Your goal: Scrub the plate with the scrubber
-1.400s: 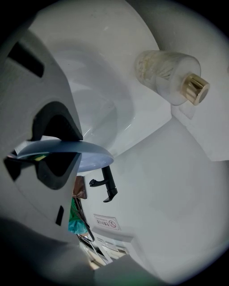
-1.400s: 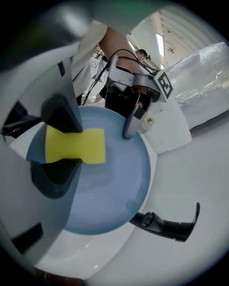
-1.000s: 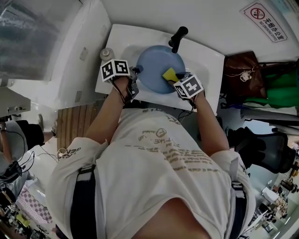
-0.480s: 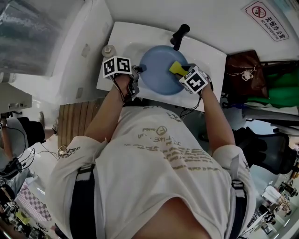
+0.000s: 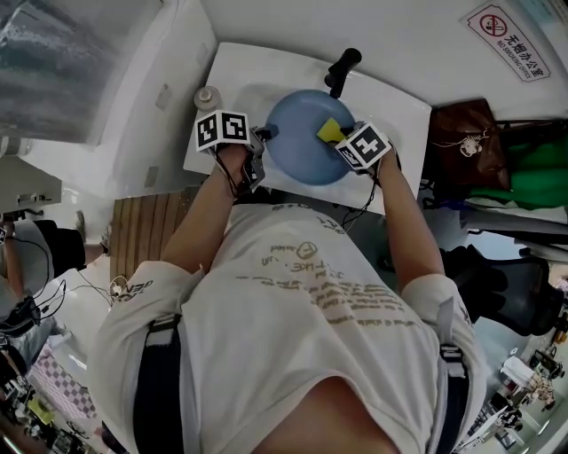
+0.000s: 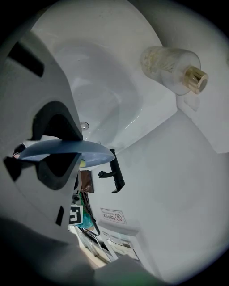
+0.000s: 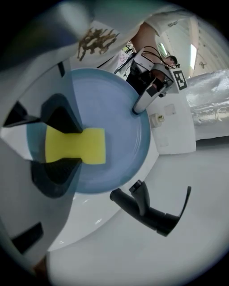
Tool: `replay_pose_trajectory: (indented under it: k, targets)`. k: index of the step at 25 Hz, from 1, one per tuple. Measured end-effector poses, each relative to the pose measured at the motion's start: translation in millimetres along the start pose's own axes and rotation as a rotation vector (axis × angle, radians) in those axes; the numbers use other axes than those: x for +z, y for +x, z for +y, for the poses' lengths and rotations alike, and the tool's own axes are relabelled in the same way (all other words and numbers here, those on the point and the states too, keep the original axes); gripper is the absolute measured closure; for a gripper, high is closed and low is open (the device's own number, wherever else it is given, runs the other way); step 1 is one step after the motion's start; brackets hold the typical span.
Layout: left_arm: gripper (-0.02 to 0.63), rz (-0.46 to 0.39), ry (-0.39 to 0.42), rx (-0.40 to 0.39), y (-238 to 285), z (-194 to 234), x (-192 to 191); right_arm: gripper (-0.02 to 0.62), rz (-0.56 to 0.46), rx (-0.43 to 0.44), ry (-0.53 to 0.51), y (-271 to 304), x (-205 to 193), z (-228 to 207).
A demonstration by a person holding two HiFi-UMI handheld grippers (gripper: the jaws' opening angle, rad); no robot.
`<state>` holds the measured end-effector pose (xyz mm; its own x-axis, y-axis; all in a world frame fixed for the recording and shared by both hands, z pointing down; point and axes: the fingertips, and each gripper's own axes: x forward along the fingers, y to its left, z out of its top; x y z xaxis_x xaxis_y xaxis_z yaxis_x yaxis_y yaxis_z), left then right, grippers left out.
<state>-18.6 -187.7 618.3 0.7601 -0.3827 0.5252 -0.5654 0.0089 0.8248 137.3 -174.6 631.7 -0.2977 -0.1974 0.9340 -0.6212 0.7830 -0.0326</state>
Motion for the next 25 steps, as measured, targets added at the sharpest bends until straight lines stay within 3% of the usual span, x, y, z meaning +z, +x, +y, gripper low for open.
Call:
replay_pose_trajectory:
  k: [9, 15, 19, 25]
  targets:
    - [0.545, -0.034, -0.012, 0.029, -3.8, 6.6, 2.2, 0.411, 0.013, 0.131, 0.007, 4.9, 13.9, 57.1]
    - [0.546, -0.036, -0.024, 0.01, -3.2, 3.8, 0.3, 0.411, 0.031, 0.255, -0.137, -6.0, 23.4, 110.7]
    - [0.546, -0.028, -0.017, 0.006, -3.1, -0.1, -0.4, 0.407, 0.046, 0.218, -0.168, -6.6, 21.5, 97.8]
    - [0.546, -0.011, -0.014, 0.008, -6.4, 2.3, -4.9, 0.405, 0.073, 0.168, -0.071, -0.5, 10.8, 52.8]
